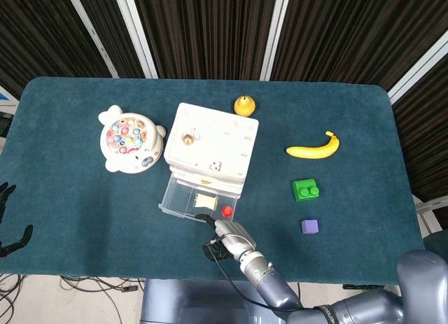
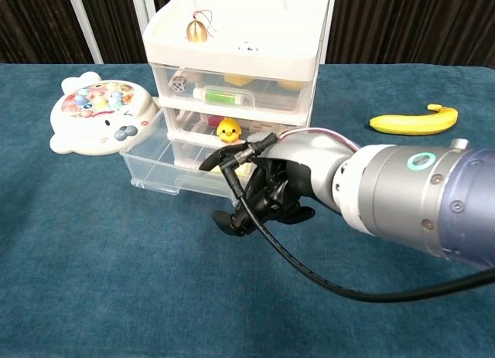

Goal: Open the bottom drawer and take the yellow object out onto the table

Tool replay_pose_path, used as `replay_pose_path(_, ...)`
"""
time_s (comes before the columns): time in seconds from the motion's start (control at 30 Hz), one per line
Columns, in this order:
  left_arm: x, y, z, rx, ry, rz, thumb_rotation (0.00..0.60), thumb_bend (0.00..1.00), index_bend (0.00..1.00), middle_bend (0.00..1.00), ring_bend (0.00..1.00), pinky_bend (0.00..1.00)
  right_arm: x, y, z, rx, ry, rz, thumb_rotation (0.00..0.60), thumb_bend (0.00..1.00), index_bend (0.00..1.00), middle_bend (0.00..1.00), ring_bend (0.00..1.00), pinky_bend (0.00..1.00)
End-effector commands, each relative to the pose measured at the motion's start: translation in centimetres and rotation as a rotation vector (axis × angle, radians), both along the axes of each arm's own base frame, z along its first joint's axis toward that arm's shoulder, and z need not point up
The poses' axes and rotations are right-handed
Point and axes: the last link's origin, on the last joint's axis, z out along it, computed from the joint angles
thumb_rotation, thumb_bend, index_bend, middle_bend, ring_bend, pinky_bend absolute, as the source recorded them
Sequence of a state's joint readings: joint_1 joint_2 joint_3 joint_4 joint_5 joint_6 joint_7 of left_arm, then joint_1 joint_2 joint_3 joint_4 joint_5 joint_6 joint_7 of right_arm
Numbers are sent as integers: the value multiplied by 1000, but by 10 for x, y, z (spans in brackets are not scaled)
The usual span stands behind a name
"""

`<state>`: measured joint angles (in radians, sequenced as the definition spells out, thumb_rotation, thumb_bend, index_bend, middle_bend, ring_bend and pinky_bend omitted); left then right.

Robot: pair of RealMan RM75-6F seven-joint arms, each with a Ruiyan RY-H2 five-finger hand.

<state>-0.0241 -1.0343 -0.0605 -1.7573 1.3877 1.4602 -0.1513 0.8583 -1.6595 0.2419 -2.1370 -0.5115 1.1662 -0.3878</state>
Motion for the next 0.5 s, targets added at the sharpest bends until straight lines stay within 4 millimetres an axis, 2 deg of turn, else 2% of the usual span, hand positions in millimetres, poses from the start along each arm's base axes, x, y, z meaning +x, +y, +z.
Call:
replay_pose_path(0.03,0,0,0,1,-1,0,600,370,27,0,0,0,1,2,5,-9,-24,-3,600,494,173,1000,1000,1000)
replay_pose_path(0.3,0,0,0,1,-1,-1,600,369,27,0,0,0,-2,3,9,4,-30,-11,600,493,172,1000,1000,1000)
replay_pose_path(0.5,0,0,0,-1,0,-1,600,370,27,0,0,0,1,-6,23,-53,-45,7,600,474,173,1000,1000,1000)
